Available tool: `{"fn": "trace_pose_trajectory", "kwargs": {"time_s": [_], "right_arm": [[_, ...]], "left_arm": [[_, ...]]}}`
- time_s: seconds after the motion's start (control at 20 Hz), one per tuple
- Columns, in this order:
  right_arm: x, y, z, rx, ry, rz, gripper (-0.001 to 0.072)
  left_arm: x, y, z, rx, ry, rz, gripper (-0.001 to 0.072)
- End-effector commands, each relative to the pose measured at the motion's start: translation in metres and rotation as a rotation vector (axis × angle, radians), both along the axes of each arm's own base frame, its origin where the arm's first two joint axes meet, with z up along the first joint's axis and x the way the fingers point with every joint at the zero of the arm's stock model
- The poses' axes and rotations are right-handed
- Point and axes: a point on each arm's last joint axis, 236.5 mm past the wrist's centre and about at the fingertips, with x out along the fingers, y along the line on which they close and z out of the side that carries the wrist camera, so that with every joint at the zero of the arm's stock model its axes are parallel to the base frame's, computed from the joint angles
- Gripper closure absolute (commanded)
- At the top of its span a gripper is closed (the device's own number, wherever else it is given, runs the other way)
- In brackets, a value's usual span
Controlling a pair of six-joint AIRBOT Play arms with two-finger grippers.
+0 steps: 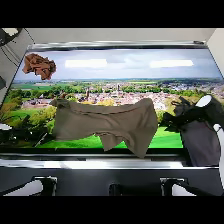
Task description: Fold the shirts.
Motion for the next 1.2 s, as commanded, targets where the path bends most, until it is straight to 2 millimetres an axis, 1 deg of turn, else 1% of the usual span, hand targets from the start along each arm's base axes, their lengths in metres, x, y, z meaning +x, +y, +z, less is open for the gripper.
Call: {"fn": "trace_pose_trajectory", "kwargs": {"time_s": [0.0,0.05,0.1,0.2,0.3,0.35,0.4,0.45,0.5,0.55,0.6,0.65,0.7,0.75,0.8,0.85,0.9,0.95,1.0,1.05,1.1,1.15], "right_arm": [[0.030,0.006,-0.034,-0.072,-0.128,-0.037,0.0320],[0.038,0.007,-0.037,-0.060,-0.142,-0.073,0.0355],[0.043,0.011,-0.040,-0.041,-0.145,-0.096,0.0355],[0.042,0.016,-0.049,-0.011,-0.116,-0.113,0.0355],[0.038,0.017,-0.060,-0.007,-0.083,-0.111,0.0363],[0.038,0.018,-0.060,-0.003,-0.082,-0.108,0.0442],[0.039,0.020,-0.058,0.004,-0.090,-0.086,0.0618],[0.038,0.021,-0.051,0.011,-0.095,-0.049,0.0672],[0.045,0.021,-0.037,0.012,-0.132,-0.003,0.0673],[0.057,0.018,-0.016,-0.007,-0.192,0.033,0.0673],[0.077,0.013,0.018,-0.034,-0.292,0.053,0.0673],[0.099,0.007,0.062,-0.069,-0.419,0.063,0.0673],[0.123,0.001,0.125,-0.113,-0.592,0.063,0.0673],[0.140,-0.005,0.202,-0.163,-0.793,0.046,0.0673],[0.144,-0.010,0.282,-0.213,-0.995,0.021,0.0673],[0.132,-0.013,0.371,-0.266,-1.215,-0.011,0.0673],[0.107,-0.015,0.448,-0.315,-1.409,-0.044,0.0673],[0.073,-0.016,0.512,-0.363,-1.571,-0.073,0.0673],[0.032,-0.016,0.561,-0.402,-1.695,-0.102,0.0673],[-0.005,-0.017,0.593,-0.429,-1.770,-0.142,0.0673],[-0.035,-0.019,0.609,-0.441,-1.809,-0.182,0.0673],[-0.060,-0.023,0.620,-0.456,-1.834,-0.222,0.0673]], "left_arm": [[-0.002,-0.003,0.006,-0.013,-0.008,-0.020,0.0679],[-0.002,-0.003,0.007,-0.012,-0.010,-0.020,0.0678],[-0.002,-0.003,0.007,-0.012,-0.011,-0.022,0.0678],[-0.002,-0.003,0.007,-0.011,-0.012,-0.023,0.0679],[-0.002,-0.003,0.007,-0.011,-0.013,-0.023,0.0678],[-0.001,-0.003,0.007,-0.010,-0.015,-0.024,0.0679],[0.002,-0.001,0.010,-0.005,-0.027,-0.031,0.0679],[0.010,0.003,0.017,0.007,-0.053,-0.042,0.0680],[0.025,0.011,0.032,0.032,-0.100,-0.048,0.0681],[0.045,0.022,0.056,0.071,-0.170,-0.054,0.0682],[0.073,0.035,0.094,0.126,-0.278,-0.049,0.0682],[0.102,0.045,0.143,0.180,-0.409,-0.034,0.0682],[0.131,0.051,0.214,0.247,-0.591,-0.025,0.0682],[0.151,0.052,0.293,0.307,-0.780,-0.005,0.0682],[0.158,0.050,0.387,0.396,-1.003,0.012,0.0681],[0.150,0.046,0.474,0.496,-1.202,0.033,0.0681],[0.125,0.038,0.560,0.588,-1.402,0.066,0.0680],[0.095,0.030,0.622,0.658,-1.547,0.108,0.0681],[0.061,0.020,0.667,0.720,-1.649,0.140,0.0681],[0.034,0.010,0.690,0.750,-1.704,0.164,0.0680],[0.012,0.002,0.699,0.755,-1.730,0.188,0.0680],[-0.004,-0.005,0.701,0.749,-1.736,0.205,0.0680]]}}
